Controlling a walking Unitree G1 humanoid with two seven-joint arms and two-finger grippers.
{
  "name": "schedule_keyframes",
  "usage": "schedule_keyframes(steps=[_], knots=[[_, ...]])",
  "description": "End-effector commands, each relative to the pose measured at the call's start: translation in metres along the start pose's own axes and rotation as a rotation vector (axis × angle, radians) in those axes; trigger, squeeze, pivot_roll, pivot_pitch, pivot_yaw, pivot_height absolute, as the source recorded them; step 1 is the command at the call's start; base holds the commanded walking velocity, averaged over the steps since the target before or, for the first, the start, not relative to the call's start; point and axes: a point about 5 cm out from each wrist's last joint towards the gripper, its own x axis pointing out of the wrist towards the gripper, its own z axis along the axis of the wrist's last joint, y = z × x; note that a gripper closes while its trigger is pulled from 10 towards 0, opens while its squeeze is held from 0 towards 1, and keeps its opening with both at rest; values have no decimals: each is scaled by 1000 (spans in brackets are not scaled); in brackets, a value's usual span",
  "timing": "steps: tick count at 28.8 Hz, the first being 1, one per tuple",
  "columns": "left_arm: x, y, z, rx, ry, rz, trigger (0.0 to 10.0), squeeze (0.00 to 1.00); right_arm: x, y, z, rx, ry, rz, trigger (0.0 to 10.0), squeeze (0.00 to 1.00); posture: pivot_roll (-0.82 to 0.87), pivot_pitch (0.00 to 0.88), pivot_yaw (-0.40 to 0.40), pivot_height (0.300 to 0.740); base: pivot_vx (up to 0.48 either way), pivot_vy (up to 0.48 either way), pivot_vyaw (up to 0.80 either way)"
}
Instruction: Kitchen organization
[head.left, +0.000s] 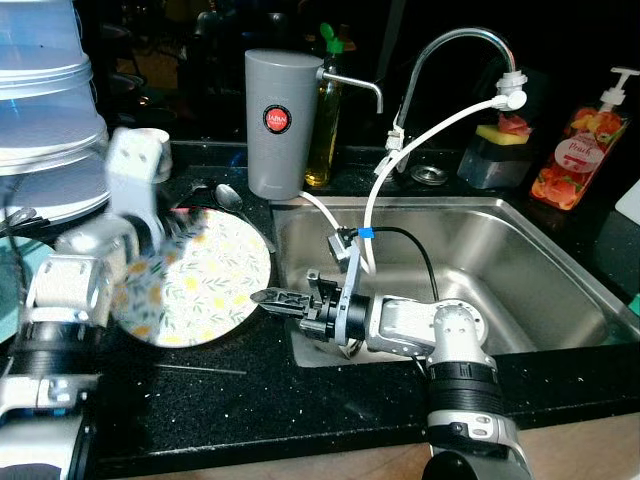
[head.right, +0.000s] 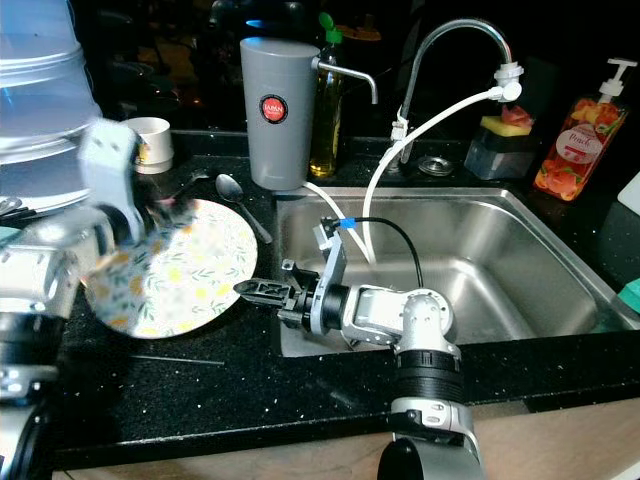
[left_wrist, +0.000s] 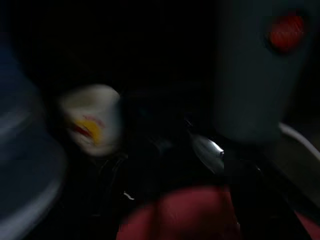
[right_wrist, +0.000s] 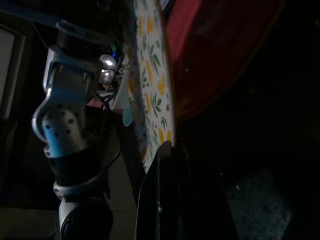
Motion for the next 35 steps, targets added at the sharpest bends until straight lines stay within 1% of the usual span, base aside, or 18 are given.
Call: schedule_keyframes(steps=[1, 2, 5, 8, 9, 10, 13, 14, 15, 18, 20, 24, 25, 28, 30, 31, 34, 35], knots=[[-2, 17, 19, 6, -110, 91, 10000, 0, -3, 8, 3, -13, -15, 55, 0, 0, 62, 24, -74, 740, 0, 0, 0], [-2, 17, 19, 6, -110, 91, 10000, 0, -3, 8, 3, -13, -15, 55, 0, 0, 62, 24, -74, 740, 0, 0, 0], [-7, 26, 38, -18, -232, 143, 10000, 0, -8, 9, 10, -32, -45, 43, 0, 0, 63, 22, -77, 740, 0, 0, 0], [-6, 23, 36, 6, -232, 105, 10000, 0, -13, 6, 20, -50, -99, 17, 0, 0, 63, 21, -79, 740, 0, 0, 0], [-6, 18, 36, 5, -257, 77, 10000, 0, -18, 5, 31, -59, -165, -5, 0, 0, 62, 18, -80, 740, 0, 0, 0], [-6, 18, 36, 5, -257, 77, 10000, 0, -18, 5, 31, -59, -165, -5, 0, 0, 62, 18, -80, 740, 0, 0, 0], [-6, 2, 37, -19, -308, -32, 10000, 0, -36, 2, 61, -113, -373, -77, 0, 0, 63, 16, -82, 740, 0, 0, 0], [-6, 2, 37, -19, -308, -32, 10000, 0, -36, 2, 61, -113, -373, -77, 0, 0, 63, 16, -82, 740, 0, 0, 0], [-6, -7, 35, -16, -308, -96, 10000, 0, -45, 2, 72, -128, -448, -95, 0, 0, 63, 13, -83, 740, 0, 0, 0], [-7, -15, 34, -5, -308, -161, 10000, 0, -54, 3, 82, -131, -512, -102, 0, 0, 63, 13, -83, 740, 0, 0, 0], [-8, -33, 28, 17, -293, -274, 10000, 0, -78, 6, 101, -157, -637, -118, 0, 0, 62, 10, -78, 740, 0, 0, 0], [-9, -46, 23, 26, -280, -329, 10000, 0, -100, 10, 116, -213, -739, -153, 0, 0, 59, 8, -72, 740, 0, 0, 0], [-9, -46, 23, 26, -280, -329, 10000, 0, -100, 10, 116, -213, -739, -153, 0, 0, 59, 8, -72, 740, 0, 0, 0], [-11, -58, 20, 29, -270, -419, 10000, 0, -118, 9, 127, -309, -820, -251, 0, 0, 59, 8, -72, 740, 0, 0, 0], [-16, -71, 17, 20, -269, -506, 10000, 0, -131, 7, 134, -427, -868, -374, 0, 0, 59, 13, -65, 740, 0, 0, 0], [-16, -71, 17, 20, -269, -506, 10000, 0, -131, 7, 134, -427, -868, -374, 0, 0, 59, 13, -65, 740, 0, 0, 0], [-21, -83, 13, -2, -256, -571, 10000, 0, -135, 4, 138, -569, -881, -492, 0, 0, 58, 17, -61, 740, 0, 0, 0], [-21, -83, 13, -2, -256, -571, 10000, 0, -135, 4, 138, -569, -881, -492, 0, 0, 58, 17, -61, 740, 0, 0, 0]])
